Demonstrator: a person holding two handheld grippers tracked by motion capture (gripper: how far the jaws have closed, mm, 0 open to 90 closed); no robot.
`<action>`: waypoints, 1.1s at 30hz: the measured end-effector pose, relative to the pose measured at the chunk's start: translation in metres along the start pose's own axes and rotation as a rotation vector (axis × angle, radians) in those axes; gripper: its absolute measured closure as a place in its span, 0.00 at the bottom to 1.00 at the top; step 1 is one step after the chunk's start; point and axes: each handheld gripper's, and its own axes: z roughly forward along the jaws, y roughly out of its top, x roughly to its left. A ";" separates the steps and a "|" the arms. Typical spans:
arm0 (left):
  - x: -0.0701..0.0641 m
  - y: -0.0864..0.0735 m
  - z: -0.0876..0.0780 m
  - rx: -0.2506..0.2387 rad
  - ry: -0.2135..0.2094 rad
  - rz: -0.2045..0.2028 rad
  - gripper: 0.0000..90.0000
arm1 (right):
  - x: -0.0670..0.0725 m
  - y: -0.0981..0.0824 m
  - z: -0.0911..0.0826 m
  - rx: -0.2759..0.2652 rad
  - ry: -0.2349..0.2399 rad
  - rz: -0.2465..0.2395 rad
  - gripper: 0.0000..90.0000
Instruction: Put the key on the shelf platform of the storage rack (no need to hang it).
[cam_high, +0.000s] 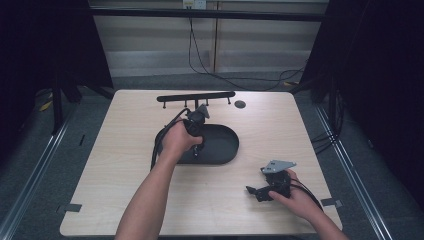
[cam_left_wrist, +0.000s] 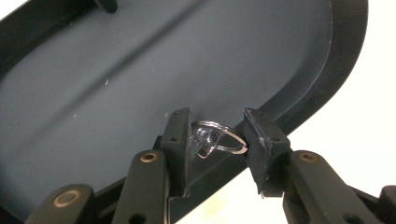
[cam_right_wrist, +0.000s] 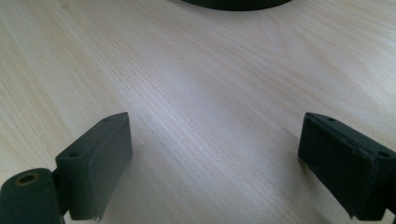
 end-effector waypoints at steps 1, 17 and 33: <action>0.000 0.000 0.001 0.001 0.002 0.002 0.70 | 0.000 0.000 0.000 0.001 0.000 0.001 0.11; 0.004 -0.002 0.009 -0.040 0.003 0.000 0.70 | 0.000 0.000 0.000 0.000 0.000 0.001 0.11; 0.006 -0.005 0.010 -0.068 0.025 -0.007 0.66 | 0.000 0.000 0.000 -0.002 0.001 -0.003 0.10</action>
